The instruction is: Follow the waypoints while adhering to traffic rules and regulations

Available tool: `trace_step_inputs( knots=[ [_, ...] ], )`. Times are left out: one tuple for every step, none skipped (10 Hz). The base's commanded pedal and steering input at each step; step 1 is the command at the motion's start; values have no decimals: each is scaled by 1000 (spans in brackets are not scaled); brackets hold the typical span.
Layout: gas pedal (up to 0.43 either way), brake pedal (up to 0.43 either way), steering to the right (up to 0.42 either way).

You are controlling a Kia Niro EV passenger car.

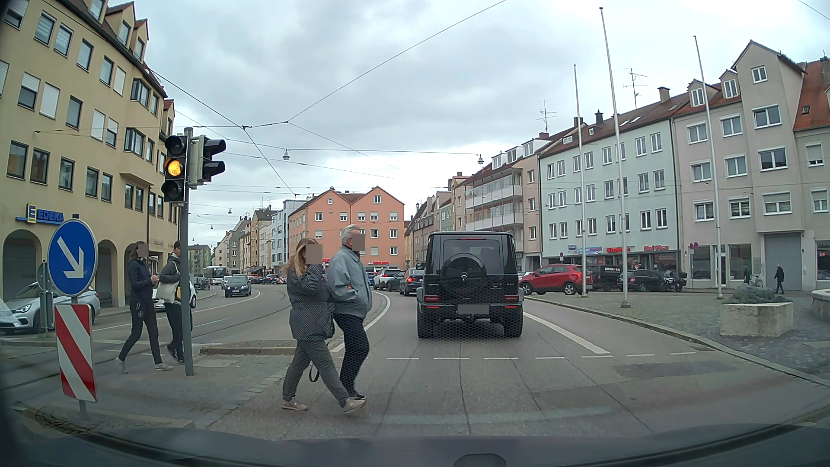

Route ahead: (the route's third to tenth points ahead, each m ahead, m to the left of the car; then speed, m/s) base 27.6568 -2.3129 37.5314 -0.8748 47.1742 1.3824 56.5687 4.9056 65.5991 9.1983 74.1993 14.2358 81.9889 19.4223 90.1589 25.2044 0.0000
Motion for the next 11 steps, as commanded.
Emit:
trace_step_inputs(
  knots=[
    [0,207,20],
    [0,207,20],
    [0,207,20],
    [0,207,20],
    [0,207,20],
    [0,207,20],
    [0,207,20],
    [0,207,20],
    [0,207,20],
    [0,207,20],
    [0,207,20]
  ],
)
